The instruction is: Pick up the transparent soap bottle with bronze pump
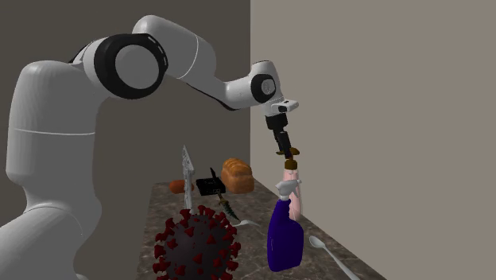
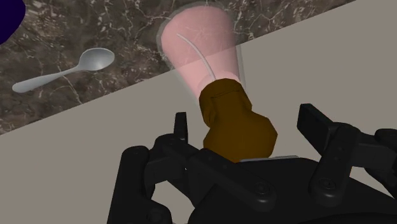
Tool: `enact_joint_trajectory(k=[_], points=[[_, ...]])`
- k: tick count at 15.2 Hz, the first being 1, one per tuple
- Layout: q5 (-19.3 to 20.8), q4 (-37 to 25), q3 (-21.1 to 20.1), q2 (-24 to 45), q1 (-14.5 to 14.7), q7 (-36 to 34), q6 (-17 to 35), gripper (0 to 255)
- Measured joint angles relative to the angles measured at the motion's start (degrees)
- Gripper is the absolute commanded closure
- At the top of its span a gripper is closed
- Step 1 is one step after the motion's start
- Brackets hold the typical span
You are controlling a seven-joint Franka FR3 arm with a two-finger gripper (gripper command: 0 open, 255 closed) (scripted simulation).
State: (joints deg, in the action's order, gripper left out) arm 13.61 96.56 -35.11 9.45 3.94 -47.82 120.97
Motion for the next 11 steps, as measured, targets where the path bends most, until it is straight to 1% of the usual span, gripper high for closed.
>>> enact_joint_trajectory(k=[2, 3, 11], points=[[0.3, 1.5, 0.1, 0.1, 0.0, -0.3, 1.6, 0], [0.3, 1.8, 0.1, 0.1, -0.1, -0.3, 1.9, 255], [0.2, 2.2, 0.1, 0.0, -0.1, -0.3, 2.3, 255]])
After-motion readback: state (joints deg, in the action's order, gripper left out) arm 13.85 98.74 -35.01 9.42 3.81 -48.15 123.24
